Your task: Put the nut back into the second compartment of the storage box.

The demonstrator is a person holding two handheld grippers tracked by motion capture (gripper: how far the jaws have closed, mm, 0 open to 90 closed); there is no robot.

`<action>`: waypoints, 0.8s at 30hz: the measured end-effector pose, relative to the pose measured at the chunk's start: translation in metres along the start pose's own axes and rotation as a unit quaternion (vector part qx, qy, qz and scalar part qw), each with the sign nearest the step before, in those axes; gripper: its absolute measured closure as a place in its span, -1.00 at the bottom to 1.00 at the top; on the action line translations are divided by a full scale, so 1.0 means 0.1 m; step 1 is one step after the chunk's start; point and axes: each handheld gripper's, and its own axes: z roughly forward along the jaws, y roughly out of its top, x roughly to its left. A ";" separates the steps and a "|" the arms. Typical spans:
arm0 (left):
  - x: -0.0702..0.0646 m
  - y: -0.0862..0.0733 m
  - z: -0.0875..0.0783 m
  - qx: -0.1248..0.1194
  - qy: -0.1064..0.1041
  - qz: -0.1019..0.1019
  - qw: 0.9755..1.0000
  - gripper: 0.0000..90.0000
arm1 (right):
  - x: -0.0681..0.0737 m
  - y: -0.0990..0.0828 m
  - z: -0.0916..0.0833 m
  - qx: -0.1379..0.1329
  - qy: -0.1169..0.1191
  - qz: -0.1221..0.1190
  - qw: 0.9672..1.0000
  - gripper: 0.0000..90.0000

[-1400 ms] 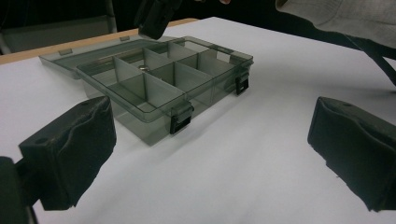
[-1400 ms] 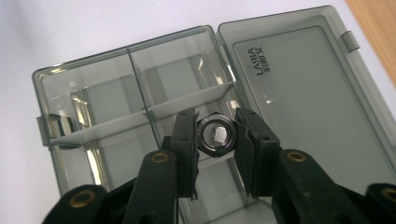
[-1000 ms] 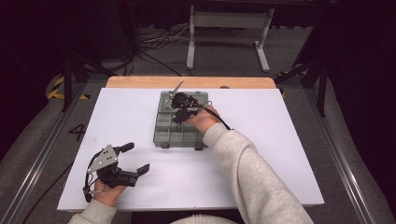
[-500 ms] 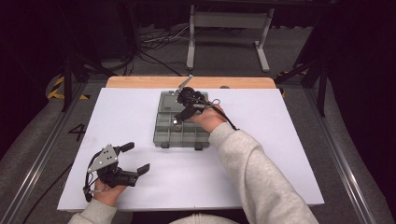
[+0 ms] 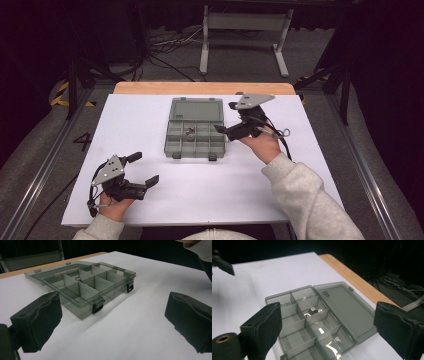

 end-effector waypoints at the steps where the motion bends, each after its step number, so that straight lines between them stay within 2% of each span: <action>1: 0.00 0.00 0.00 0.000 0.000 0.002 1.000 -0.96 | 0.00 -0.05 -0.07 -0.010 -0.005 0.004 1.000 -0.85; 7: -0.01 0.02 0.00 -0.008 -0.006 0.002 1.000 -0.96 | 0.01 -0.35 -0.41 -0.057 -0.023 0.001 0.998 -0.92; 8: 0.00 0.02 -0.01 -0.009 -0.008 0.009 1.000 -0.96 | 0.00 -0.39 -0.45 -0.062 -0.025 0.001 0.998 -0.92; 13: -0.01 0.04 -0.02 -0.016 -0.014 0.004 1.000 -0.97 | 0.05 -0.67 -0.72 -0.092 -0.041 -0.004 0.995 -0.96; 19: -0.01 0.05 -0.04 -0.023 -0.020 0.004 1.000 -0.97 | 0.13 -1.04 -0.96 -0.127 -0.056 0.014 0.990 -0.99; 24: 0.00 0.06 -0.04 -0.028 -0.028 -0.004 0.999 -0.97 | 0.17 -1.30 -1.04 -0.143 -0.063 0.033 0.987 -1.00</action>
